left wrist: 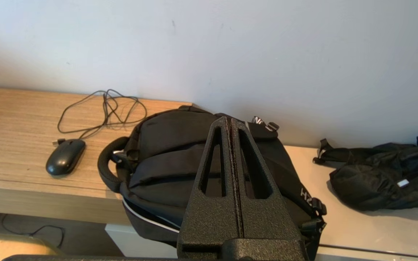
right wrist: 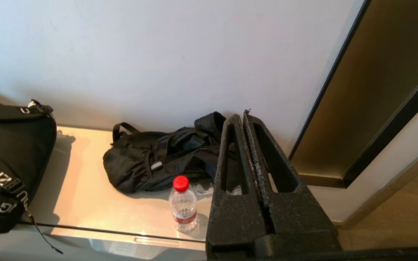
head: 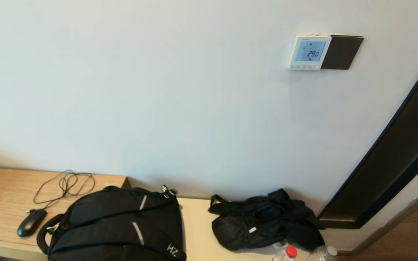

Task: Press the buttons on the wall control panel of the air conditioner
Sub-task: Turn off the central air conditioner

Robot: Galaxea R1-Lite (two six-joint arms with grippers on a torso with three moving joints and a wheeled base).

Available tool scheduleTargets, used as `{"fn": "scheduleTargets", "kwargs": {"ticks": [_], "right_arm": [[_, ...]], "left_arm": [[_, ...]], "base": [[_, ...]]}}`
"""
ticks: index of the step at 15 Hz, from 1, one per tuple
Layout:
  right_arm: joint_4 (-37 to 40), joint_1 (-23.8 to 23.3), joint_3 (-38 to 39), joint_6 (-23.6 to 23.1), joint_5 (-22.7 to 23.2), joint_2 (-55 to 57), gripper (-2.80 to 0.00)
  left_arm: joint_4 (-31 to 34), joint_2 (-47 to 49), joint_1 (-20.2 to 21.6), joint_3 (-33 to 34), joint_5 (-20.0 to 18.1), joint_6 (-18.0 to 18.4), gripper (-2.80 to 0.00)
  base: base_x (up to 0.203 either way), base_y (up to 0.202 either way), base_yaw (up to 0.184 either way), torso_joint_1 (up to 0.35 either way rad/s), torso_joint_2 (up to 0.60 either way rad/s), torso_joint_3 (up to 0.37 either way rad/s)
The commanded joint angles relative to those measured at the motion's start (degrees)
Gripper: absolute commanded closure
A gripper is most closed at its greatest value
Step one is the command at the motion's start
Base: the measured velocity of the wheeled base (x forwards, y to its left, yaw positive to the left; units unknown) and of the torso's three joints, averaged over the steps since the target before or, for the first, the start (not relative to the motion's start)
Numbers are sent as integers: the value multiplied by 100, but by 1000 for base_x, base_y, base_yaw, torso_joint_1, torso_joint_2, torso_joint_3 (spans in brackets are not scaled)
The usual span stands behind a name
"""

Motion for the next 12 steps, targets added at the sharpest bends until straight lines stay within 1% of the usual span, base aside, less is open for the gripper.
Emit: {"fn": "scheduleTargets", "kwargs": {"ticks": [1,8,12], "right_arm": [[15,0,17,18,3,-48,0],[6,0,18,156,-32,-44,0],[6,0,18,150,-32,-49,0]], "left_arm": [[-1,-2,2,0,-1,-2,0],[-8,-2,2,0,-1,-2,0],[1,-2,2,0,-1,-2,0]], "base": [[0,0,0,0,0,0],[0,0,0,0,0,0],[0,0,0,0,0,0]]}}
